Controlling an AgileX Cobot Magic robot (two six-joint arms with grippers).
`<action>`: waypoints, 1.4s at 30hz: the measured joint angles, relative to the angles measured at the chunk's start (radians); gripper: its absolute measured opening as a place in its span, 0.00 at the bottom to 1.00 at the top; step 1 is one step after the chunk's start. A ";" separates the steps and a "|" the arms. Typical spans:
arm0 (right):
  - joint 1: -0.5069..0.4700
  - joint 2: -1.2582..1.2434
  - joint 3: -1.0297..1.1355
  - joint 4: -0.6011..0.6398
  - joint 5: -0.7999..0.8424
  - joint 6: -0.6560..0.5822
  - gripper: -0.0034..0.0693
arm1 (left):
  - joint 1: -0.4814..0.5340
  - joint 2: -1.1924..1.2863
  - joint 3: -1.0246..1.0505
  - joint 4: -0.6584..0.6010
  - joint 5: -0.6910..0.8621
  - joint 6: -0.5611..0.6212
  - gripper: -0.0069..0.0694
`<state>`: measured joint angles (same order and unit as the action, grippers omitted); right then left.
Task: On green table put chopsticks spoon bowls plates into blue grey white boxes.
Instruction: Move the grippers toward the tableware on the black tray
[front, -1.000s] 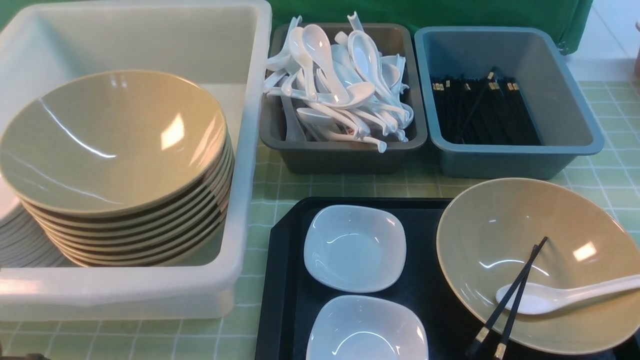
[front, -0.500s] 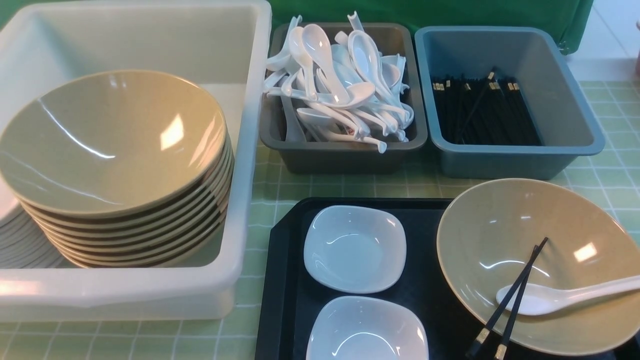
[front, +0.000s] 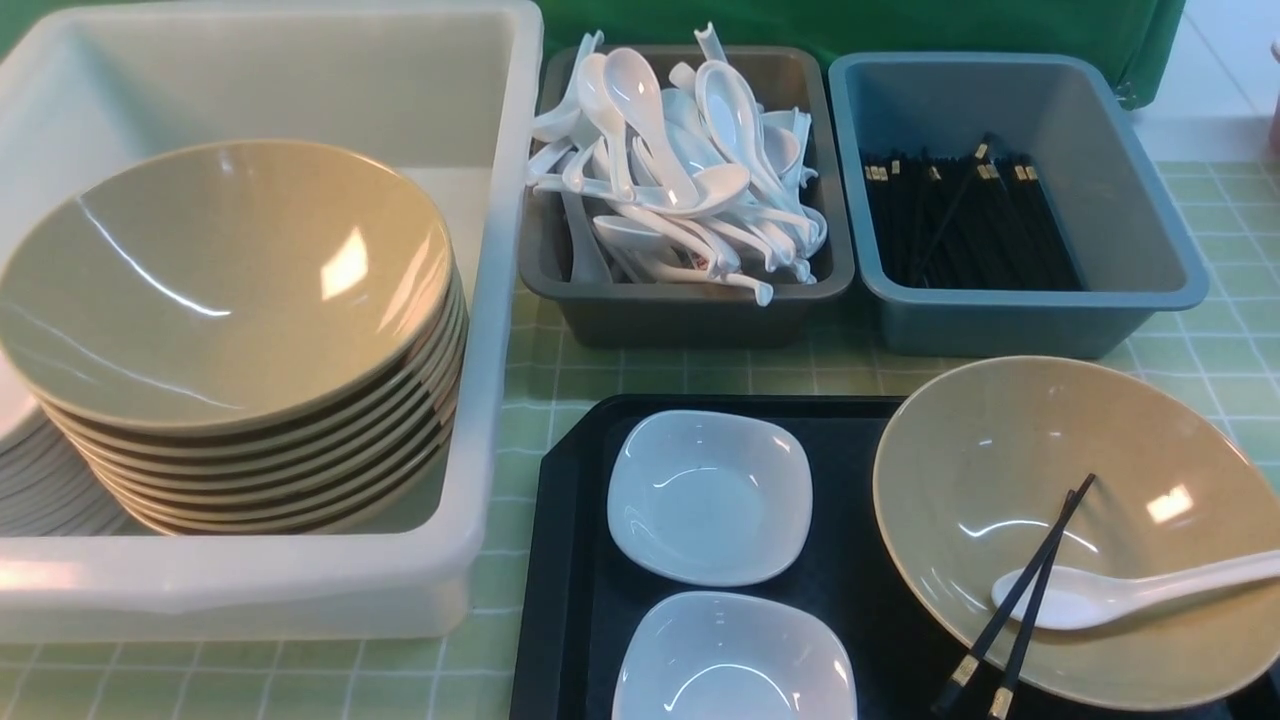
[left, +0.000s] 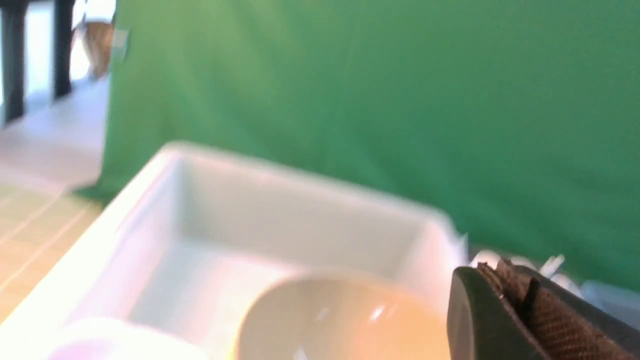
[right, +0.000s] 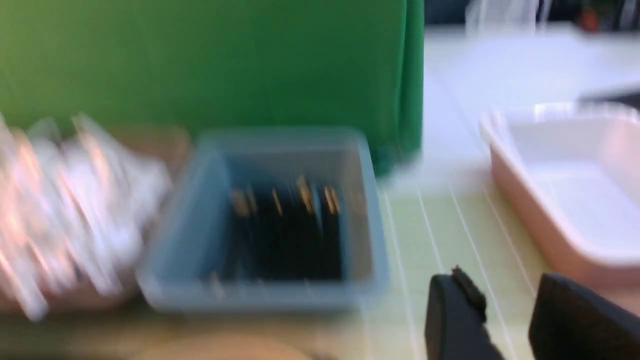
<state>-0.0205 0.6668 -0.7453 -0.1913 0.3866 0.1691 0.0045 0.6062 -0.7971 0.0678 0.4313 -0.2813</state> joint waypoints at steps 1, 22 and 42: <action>0.000 0.033 0.000 0.002 0.021 -0.019 0.37 | -0.009 0.012 0.007 -0.004 0.002 0.000 0.09; 0.171 0.656 -0.231 0.443 0.559 -0.300 0.55 | -0.415 0.224 0.117 -0.569 0.221 0.499 0.09; 0.268 0.854 -0.233 0.478 0.506 0.468 0.73 | -0.417 0.244 0.117 -0.631 0.261 0.577 0.09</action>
<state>0.2475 1.5212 -0.9780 0.2868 0.8926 0.6372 -0.4128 0.8498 -0.6806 -0.5635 0.6918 0.2956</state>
